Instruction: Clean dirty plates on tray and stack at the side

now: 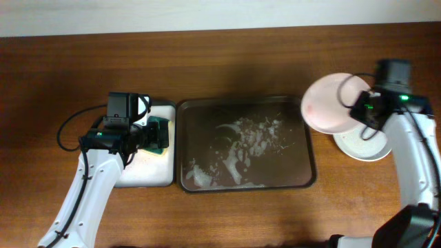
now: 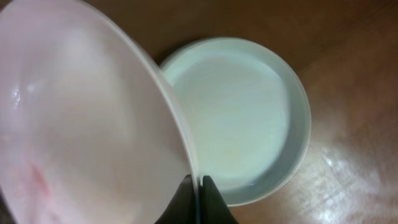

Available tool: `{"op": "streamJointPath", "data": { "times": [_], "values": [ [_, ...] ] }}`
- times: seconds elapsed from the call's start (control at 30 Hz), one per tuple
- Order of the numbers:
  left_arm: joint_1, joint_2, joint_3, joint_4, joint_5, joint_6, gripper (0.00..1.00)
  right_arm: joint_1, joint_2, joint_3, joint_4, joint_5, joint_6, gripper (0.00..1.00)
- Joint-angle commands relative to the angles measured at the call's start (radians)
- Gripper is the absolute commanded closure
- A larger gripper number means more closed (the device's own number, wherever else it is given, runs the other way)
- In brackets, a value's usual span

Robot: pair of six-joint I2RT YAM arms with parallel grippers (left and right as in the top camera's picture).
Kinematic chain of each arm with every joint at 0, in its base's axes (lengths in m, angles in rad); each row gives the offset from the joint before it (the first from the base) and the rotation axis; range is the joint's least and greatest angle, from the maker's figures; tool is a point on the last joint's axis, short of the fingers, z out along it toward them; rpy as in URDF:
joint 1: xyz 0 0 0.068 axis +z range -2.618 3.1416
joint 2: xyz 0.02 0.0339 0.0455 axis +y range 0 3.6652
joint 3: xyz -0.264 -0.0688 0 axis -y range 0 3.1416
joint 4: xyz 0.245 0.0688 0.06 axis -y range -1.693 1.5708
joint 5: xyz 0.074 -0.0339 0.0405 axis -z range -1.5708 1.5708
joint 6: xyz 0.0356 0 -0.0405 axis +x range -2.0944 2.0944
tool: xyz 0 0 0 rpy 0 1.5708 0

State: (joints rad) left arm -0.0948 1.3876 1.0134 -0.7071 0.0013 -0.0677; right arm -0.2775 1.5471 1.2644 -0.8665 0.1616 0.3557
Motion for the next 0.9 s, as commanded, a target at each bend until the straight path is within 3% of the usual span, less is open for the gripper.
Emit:
{"op": "streamJointPath", "data": {
  "times": [0.0,0.17,0.2,0.27,0.3,0.37,0.43,0.47,0.53,0.57,0.63,0.77,0.87],
  "values": [
    [0.006,0.004,0.003,0.002,0.011,0.005,0.01,-0.166,0.068,-0.01,-0.002,-0.107,0.024,0.96],
    [0.006,0.004,0.003,-0.001,0.011,0.005,0.0,-0.321,0.177,-0.01,0.0,-0.11,0.024,0.96],
    [0.006,0.004,0.003,-0.002,0.011,0.005,0.01,-0.325,0.183,-0.01,0.008,-0.132,0.024,0.72],
    [0.006,0.004,0.003,-0.002,0.011,0.005,0.01,-0.319,0.183,-0.01,0.021,-0.282,0.023,0.45],
    [0.006,0.004,0.003,-0.002,0.011,0.005,0.01,-0.31,0.183,-0.01,0.021,-0.372,0.005,0.4],
    [0.006,0.004,0.003,0.003,0.011,0.004,0.01,-0.246,0.183,-0.01,0.019,-0.583,-0.163,0.32],
    [0.006,0.004,0.003,0.034,0.01,-0.033,0.01,-0.113,0.183,-0.01,0.01,-0.602,-0.259,0.22],
    [0.006,0.004,0.003,0.044,-0.009,-0.131,0.01,-0.023,0.183,-0.01,0.001,-0.59,-0.301,0.16],
    [0.006,0.004,0.003,0.019,-0.035,-0.241,0.0,0.126,0.183,-0.006,-0.045,-0.523,-0.3,0.11],
    [0.006,0.004,0.003,-0.029,-0.034,-0.266,0.01,0.202,0.182,0.002,-0.108,-0.465,-0.299,0.01],
    [0.006,0.004,0.003,-0.181,-0.027,-0.265,0.01,0.288,0.172,0.015,-0.222,-0.368,-0.299,0.01],
    [0.006,-0.006,0.002,-0.433,0.003,-0.264,0.01,0.337,0.062,0.006,-0.365,-0.359,-0.296,0.01],
    [-0.01,-0.155,-0.03,-0.446,0.002,-0.257,0.01,0.338,-0.198,-0.123,-0.312,-0.355,-0.296,0.01]
  ]
}}
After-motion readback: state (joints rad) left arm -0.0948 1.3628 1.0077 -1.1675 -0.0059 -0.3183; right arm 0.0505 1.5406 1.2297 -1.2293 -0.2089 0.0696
